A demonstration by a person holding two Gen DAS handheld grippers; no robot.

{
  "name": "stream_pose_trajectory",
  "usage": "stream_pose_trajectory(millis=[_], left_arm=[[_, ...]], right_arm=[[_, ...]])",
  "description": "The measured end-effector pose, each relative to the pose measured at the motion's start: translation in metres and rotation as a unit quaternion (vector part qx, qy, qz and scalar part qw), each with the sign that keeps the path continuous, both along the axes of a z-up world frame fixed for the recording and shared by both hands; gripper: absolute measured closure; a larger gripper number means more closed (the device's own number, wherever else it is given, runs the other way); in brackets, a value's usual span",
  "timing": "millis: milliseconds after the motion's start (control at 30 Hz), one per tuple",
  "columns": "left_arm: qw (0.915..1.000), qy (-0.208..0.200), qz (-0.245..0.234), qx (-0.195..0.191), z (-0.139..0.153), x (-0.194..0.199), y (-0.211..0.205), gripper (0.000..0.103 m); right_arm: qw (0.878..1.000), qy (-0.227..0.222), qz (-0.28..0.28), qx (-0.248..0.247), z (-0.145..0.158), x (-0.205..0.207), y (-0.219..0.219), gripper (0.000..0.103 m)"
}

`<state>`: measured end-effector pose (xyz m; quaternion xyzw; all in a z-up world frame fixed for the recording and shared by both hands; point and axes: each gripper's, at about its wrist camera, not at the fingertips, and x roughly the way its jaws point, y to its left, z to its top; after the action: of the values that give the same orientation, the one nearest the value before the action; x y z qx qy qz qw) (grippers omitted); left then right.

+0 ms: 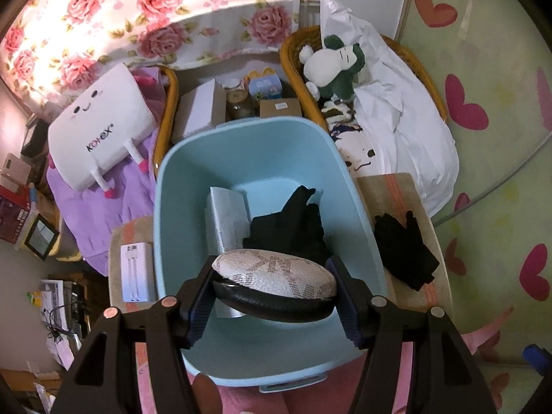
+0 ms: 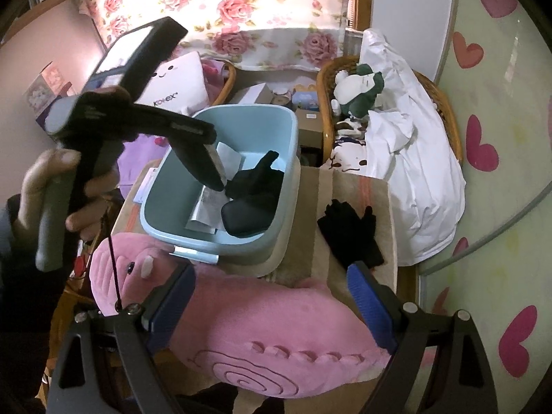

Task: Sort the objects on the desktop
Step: 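Carry the glasses case with the left gripper over the blue basin, then lower the glasses case into the basin and open the left gripper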

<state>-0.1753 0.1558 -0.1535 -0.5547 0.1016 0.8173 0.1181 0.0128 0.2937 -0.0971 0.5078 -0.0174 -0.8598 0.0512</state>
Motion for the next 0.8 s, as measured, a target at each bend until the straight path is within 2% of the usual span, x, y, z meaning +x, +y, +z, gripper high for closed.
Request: stream_pose_trajectory(millis=[300,500,800], left_arm=[[0.9996,-0.025,0.004,-0.013,-0.037,-0.019,0.015,0.038],[0.9982,-0.048,0.023,-0.025,-0.059,-0.031,0.011,0.037],[0.9969,-0.058,0.042,-0.032,-0.064,-0.038,0.001,0.037]], right_arm=[[1.0,-0.009,-0.015,0.0,-0.006,0.005,0.014,0.011],[1.0,-0.02,-0.023,-0.003,-0.014,0.009,0.023,0.011],[0.999,-0.031,-0.03,-0.014,-0.021,0.01,0.032,0.011]])
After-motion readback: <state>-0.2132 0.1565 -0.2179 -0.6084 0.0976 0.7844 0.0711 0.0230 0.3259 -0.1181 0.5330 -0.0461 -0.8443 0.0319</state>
